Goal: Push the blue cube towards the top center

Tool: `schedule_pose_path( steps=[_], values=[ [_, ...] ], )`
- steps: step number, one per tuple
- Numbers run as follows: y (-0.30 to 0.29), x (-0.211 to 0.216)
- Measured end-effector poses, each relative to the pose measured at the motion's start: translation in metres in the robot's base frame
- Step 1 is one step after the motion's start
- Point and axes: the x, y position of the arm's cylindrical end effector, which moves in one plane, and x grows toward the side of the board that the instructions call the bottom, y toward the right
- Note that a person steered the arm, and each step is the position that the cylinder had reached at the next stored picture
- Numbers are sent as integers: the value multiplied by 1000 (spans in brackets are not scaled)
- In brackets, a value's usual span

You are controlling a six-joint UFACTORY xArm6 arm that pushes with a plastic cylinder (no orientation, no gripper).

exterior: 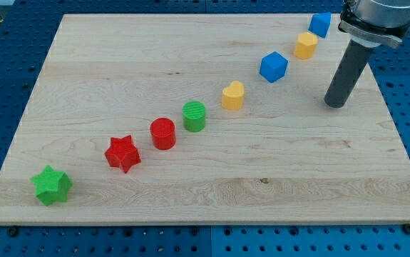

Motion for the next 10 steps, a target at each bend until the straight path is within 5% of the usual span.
schedule_pose_path(
  steps=[4, 10],
  values=[
    [6, -21],
    [-90, -80]
  ],
)
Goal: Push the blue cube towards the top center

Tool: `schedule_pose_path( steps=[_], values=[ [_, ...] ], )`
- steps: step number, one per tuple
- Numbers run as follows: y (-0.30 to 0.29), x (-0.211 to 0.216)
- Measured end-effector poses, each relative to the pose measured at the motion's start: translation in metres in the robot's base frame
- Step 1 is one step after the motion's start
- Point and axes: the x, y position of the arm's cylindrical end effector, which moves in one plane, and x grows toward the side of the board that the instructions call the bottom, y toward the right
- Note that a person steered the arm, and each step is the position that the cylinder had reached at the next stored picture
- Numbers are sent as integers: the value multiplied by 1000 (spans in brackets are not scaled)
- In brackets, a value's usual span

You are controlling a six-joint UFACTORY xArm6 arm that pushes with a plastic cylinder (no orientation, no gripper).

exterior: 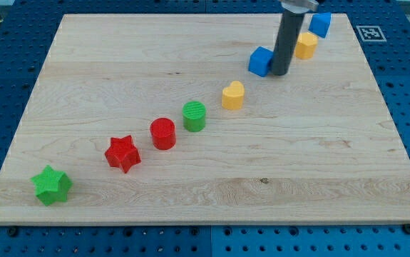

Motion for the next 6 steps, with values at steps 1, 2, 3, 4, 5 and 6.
schedule_pose_path(
  steps=[1, 2, 3, 4, 5, 6],
  values=[
    [-24, -4],
    [-46, -4],
    [-47, -4],
    [-62, -7],
    [-82, -8],
    [-91, -13]
  ],
)
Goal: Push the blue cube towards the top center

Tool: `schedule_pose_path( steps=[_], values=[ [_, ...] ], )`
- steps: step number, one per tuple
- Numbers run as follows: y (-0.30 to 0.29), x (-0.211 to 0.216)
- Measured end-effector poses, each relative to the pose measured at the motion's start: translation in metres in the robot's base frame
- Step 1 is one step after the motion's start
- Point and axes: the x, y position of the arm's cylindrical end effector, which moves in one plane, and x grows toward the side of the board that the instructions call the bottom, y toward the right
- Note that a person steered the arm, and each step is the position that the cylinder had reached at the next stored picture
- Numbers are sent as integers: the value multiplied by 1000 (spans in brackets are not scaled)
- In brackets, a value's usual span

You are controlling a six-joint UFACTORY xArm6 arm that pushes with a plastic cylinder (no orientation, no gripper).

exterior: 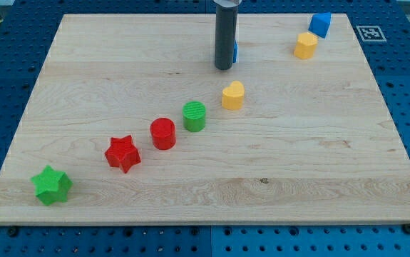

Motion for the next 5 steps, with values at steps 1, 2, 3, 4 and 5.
schedule_pose_path(
  steps=[1, 2, 3, 4, 5],
  values=[
    [0, -18],
    [0, -26],
    [2, -26],
    [12, -26],
    [14, -26]
  ],
)
